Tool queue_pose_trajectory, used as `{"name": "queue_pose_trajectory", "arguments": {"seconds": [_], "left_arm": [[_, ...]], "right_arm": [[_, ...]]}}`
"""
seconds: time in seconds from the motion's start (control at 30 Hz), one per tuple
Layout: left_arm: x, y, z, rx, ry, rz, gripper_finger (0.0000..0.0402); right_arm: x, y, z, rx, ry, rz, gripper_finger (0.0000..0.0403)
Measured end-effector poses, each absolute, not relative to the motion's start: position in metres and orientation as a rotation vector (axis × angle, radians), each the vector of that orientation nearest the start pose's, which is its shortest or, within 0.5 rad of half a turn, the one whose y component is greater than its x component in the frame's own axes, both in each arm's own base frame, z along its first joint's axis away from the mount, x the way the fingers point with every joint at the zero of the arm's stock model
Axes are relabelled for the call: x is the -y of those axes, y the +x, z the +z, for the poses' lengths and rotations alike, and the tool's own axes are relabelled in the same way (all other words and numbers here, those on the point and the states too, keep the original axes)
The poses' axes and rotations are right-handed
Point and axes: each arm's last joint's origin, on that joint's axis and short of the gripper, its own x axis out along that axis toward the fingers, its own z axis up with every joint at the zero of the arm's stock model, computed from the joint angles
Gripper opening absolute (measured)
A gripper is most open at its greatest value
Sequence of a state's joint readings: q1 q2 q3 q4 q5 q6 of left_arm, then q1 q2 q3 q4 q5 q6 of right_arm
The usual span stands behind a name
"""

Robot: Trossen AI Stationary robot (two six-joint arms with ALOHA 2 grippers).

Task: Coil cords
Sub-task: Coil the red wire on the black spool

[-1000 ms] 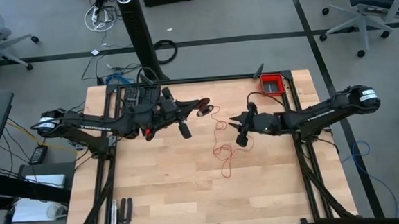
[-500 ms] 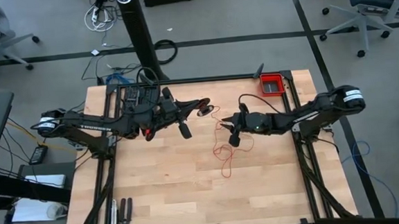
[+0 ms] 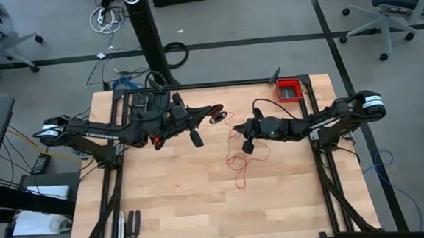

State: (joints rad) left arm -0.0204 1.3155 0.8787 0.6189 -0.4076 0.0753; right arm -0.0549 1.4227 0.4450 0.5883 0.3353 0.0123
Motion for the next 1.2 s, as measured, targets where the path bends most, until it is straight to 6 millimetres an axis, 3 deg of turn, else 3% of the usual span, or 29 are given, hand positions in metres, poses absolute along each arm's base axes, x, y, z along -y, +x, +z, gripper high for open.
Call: {"name": "queue_pose_trajectory", "arguments": {"seconds": [0.2, 0.53, 0.67, 0.87, 1.03, 1.2], "left_arm": [[-0.006, 0.293, 0.33, 0.195, 0.025, 0.423, 0.0], [-0.012, 0.292, 0.333, 0.292, -0.09, 0.654, 0.0], [-0.014, 0.297, 0.328, 0.338, -0.164, 0.726, 0.0], [-0.017, 0.31, 0.306, 0.287, -0.202, 0.872, 0.0], [-0.023, 0.313, 0.3, 0.3, -0.252, 0.91, 0.0], [-0.029, 0.313, 0.299, 0.321, -0.289, 0.927, 0.0]], "right_arm": [[0.024, 0.255, 0.158, -0.392, -0.047, -0.376, 0.0003], [0.001, 0.261, 0.163, -0.393, 0.062, -0.312, 0.0001], [-0.009, 0.273, 0.177, -0.457, 0.056, -0.286, 0.0001], [-0.025, 0.292, 0.215, -0.56, 0.013, -0.222, 0.0], [-0.039, 0.302, 0.244, -0.591, -0.045, -0.026, 0.0], [-0.052, 0.304, 0.26, -0.593, -0.131, 0.13, 0.0]]}}
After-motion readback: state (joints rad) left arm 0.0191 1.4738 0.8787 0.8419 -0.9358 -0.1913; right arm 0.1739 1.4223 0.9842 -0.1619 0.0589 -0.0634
